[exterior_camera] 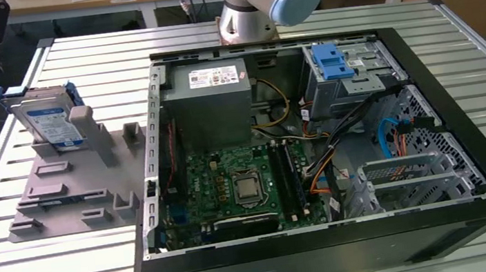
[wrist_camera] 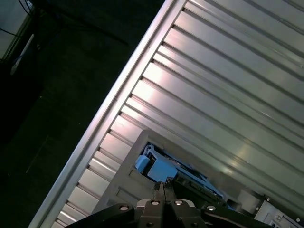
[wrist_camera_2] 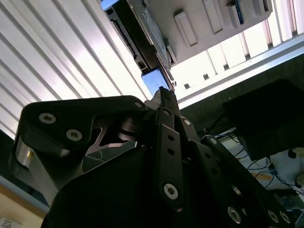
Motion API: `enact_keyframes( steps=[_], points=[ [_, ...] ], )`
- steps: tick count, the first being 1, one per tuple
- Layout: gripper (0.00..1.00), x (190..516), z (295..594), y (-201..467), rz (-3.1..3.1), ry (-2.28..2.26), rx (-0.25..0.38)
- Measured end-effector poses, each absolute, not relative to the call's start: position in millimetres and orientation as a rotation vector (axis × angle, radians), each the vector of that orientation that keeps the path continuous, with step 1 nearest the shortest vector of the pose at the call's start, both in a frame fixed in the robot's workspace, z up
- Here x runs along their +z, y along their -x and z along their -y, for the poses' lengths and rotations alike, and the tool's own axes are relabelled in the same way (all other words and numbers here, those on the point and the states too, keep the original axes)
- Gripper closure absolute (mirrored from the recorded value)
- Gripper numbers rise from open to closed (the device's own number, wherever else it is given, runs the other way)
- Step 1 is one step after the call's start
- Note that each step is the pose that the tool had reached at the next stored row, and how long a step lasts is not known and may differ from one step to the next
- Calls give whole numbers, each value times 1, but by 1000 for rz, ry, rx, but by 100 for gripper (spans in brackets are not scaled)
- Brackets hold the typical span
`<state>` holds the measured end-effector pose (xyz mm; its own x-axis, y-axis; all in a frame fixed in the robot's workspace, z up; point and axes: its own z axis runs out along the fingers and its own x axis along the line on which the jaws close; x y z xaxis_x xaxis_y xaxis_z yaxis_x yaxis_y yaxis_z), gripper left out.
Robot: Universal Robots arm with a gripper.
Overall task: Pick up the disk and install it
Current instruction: 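Pick up the disk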
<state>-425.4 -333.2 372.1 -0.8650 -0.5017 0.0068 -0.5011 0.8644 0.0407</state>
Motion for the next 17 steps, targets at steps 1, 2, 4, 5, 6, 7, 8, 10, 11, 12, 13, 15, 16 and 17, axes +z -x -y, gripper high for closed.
enact_keyframes(
  steps=[1,2,4,5,6,7,8,10,11,12,13,15,16,17],
  points=[
    [89,372,333,425,3013,-825,-59],
    [89,372,333,425,3009,-838,-58],
    [89,372,333,425,3001,-866,-58],
    [89,372,333,425,2997,-879,-58],
    [89,372,333,425,2993,-891,-58],
    [89,372,333,425,2989,-903,-58],
    [89,372,333,425,2985,-915,-58],
    [89,372,333,425,2977,-941,-57],
    [89,372,333,425,2973,-953,-57],
    [89,372,333,425,2969,-966,-57],
    [89,372,333,425,2965,-978,-57],
    [89,372,333,425,2956,-1002,-57],
    [89,372,333,425,2952,-1014,-57],
    [89,372,333,425,2948,-1025,-57]
  ],
)
